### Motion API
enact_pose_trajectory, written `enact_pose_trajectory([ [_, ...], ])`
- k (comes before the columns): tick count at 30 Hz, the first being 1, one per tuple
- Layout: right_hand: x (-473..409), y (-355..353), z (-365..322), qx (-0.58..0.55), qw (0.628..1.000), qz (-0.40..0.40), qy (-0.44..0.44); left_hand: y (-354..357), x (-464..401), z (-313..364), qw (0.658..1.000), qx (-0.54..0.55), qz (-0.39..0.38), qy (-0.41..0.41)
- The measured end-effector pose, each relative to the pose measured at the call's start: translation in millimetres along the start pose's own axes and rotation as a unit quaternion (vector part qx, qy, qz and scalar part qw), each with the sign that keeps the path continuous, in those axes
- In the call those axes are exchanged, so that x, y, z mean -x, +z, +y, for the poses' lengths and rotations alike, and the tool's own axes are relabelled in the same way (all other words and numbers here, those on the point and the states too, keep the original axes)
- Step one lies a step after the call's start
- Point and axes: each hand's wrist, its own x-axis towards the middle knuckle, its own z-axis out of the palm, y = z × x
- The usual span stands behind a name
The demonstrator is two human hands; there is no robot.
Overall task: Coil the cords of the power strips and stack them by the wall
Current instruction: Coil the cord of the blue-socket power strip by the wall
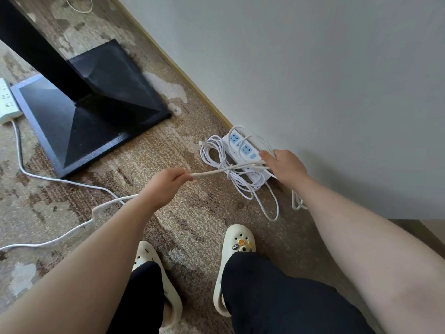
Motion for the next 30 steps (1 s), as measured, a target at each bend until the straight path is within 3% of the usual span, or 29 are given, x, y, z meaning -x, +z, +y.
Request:
enact_pose_trajectory([
  [6,1.9,5.5,1.0,0.022,0.999,0.020,0.012,-14.1,1.4,-18.8,0.984,-0.069,0.109,-0.121],
  [10,5.6,21.6,-11.6,0.023,1.000,-0.005,-0.005,-7.0,-7.4,11.1,0.975,0.051,0.165,-0.138],
  [13,6.7,28.5,-18.1,0.017,1.000,-0.012,0.001,2.1,-10.6,40.0,0.976,0.118,0.157,-0.097],
  [18,6.5,23.5,-5.8,-0.034,0.997,0.059,0.044,17.5,-6.2,50.3,0.980,0.141,0.120,-0.074],
  [24,0.8,3.9,8.2,-0.018,0.990,0.114,0.084,5.2,6.2,14.0,0.994,0.009,0.090,-0.054],
  [27,1.3,6.4,6.4,0.008,0.990,0.113,0.084,-2.8,7.5,5.5,0.986,-0.069,0.128,-0.087],
  [30,1.3,12.7,-0.2,-0.007,0.984,0.136,0.116,-5.1,3.5,4.0,0.989,-0.018,0.109,-0.096],
])
